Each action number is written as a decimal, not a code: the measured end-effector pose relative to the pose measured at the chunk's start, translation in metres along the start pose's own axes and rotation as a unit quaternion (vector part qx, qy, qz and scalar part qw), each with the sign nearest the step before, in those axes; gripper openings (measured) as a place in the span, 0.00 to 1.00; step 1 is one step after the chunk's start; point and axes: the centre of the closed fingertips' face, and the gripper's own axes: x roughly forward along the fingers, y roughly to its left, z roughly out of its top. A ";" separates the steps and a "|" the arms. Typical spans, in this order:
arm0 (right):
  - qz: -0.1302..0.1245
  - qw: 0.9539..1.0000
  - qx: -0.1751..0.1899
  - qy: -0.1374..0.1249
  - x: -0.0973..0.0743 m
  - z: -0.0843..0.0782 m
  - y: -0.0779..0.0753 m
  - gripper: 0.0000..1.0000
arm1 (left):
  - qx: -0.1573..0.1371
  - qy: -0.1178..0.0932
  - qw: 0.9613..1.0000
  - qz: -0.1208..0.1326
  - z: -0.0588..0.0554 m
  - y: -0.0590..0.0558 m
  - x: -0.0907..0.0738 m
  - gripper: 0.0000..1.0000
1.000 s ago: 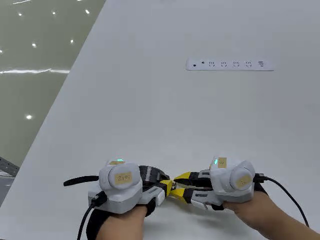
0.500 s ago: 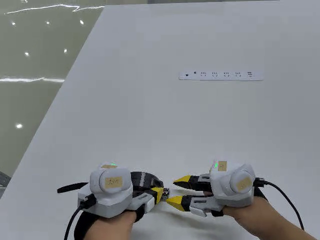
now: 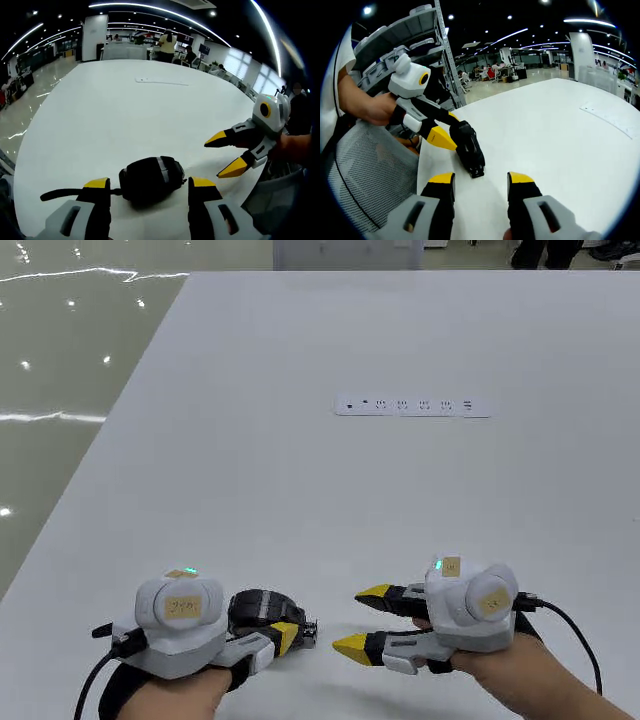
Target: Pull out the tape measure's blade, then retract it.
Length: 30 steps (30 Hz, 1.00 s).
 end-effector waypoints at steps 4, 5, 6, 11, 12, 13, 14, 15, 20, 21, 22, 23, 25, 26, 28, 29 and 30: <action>-0.010 1.000 -0.003 0.005 -0.010 0.000 -0.002 0.45 | 0.002 -0.007 1.000 -0.004 0.003 0.006 -0.007 0.60; -0.014 1.000 -0.001 0.005 -0.014 0.000 -0.003 0.46 | 0.004 -0.007 1.000 -0.006 0.004 0.007 -0.009 0.60; -0.018 1.000 -0.001 0.004 -0.016 0.000 -0.004 0.47 | 0.008 -0.007 1.000 -0.007 0.004 0.008 -0.010 0.60; -0.033 0.999 0.003 0.005 -0.031 0.000 -0.005 0.50 | 0.022 -0.014 1.000 -0.015 0.005 0.014 -0.020 0.62; -0.036 0.999 0.005 0.006 -0.033 -0.001 -0.005 0.51 | 0.025 -0.016 0.999 -0.019 0.006 0.014 -0.023 0.62; -0.039 0.999 0.005 0.006 -0.035 -0.001 -0.005 0.51 | 0.026 -0.017 0.999 -0.020 0.006 0.015 -0.024 0.63; -0.041 0.999 0.006 0.007 -0.037 -0.002 -0.005 0.52 | 0.028 -0.018 0.999 -0.022 0.006 0.016 -0.026 0.63; -0.044 0.999 0.007 0.008 -0.041 -0.003 -0.004 0.53 | 0.031 -0.019 0.999 -0.025 0.006 0.018 -0.028 0.63; -0.056 0.998 0.007 0.014 -0.054 -0.008 -0.002 0.56 | 0.046 -0.021 0.998 -0.032 0.005 0.024 -0.035 0.67; -0.058 0.998 0.008 0.014 -0.056 -0.008 -0.002 0.56 | 0.045 -0.021 0.998 -0.034 0.004 0.025 -0.036 0.67; -0.060 0.998 0.008 0.013 -0.058 -0.008 -0.003 0.57 | 0.045 -0.019 0.998 -0.034 0.003 0.026 -0.037 0.68; -0.062 0.998 0.009 0.015 -0.061 -0.009 -0.002 0.58 | 0.049 -0.019 0.998 -0.037 0.002 0.027 -0.039 0.69; -0.069 0.997 0.009 0.015 -0.067 -0.009 -0.002 0.59 | 0.054 -0.021 0.998 -0.041 0.001 0.028 -0.042 0.70; -0.072 0.997 0.010 0.016 -0.069 -0.010 -0.002 0.59 | 0.054 -0.022 0.997 -0.044 0.000 0.029 -0.043 0.71; -0.078 0.997 0.013 0.013 -0.075 -0.010 -0.002 0.60 | 0.054 -0.023 0.997 -0.048 -0.002 0.030 -0.046 0.73; -0.080 0.997 0.014 0.014 -0.077 -0.010 -0.002 0.61 | 0.057 -0.024 0.997 -0.052 -0.002 0.029 -0.046 0.74; -0.082 0.996 0.015 0.013 -0.080 -0.011 -0.001 0.61 | 0.058 -0.025 0.996 -0.056 -0.003 0.029 -0.048 0.75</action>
